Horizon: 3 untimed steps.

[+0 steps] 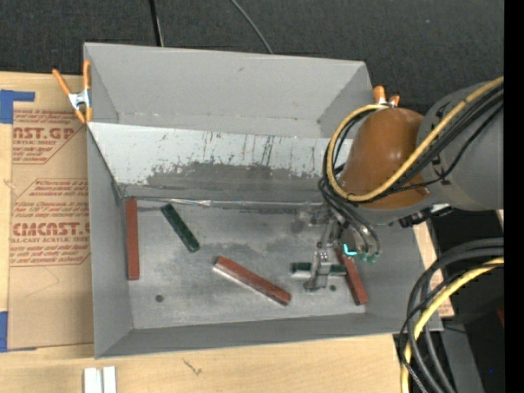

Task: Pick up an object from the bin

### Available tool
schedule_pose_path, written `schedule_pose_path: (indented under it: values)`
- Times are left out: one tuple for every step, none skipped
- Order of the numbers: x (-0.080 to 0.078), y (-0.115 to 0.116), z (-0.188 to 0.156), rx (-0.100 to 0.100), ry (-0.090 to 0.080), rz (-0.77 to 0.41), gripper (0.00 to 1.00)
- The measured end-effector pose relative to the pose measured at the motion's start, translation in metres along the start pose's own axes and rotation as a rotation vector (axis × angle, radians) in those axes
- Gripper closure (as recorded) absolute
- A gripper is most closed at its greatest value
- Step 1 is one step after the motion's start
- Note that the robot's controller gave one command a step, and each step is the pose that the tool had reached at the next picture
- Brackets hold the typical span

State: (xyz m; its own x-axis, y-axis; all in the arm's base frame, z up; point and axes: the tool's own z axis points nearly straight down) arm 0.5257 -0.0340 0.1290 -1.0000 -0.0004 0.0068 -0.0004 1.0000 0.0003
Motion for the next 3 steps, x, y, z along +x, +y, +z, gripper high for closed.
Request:
schedule_pose_path:
  values:
    - [-0.002,0.000,-0.004,0.001,-0.007,0.000,0.00]
    - [0.011,-0.023,0.060,0.000,-0.006,-0.148,1.00]
    - [0.011,-0.023,0.060,0.001,-0.006,-0.148,1.00]
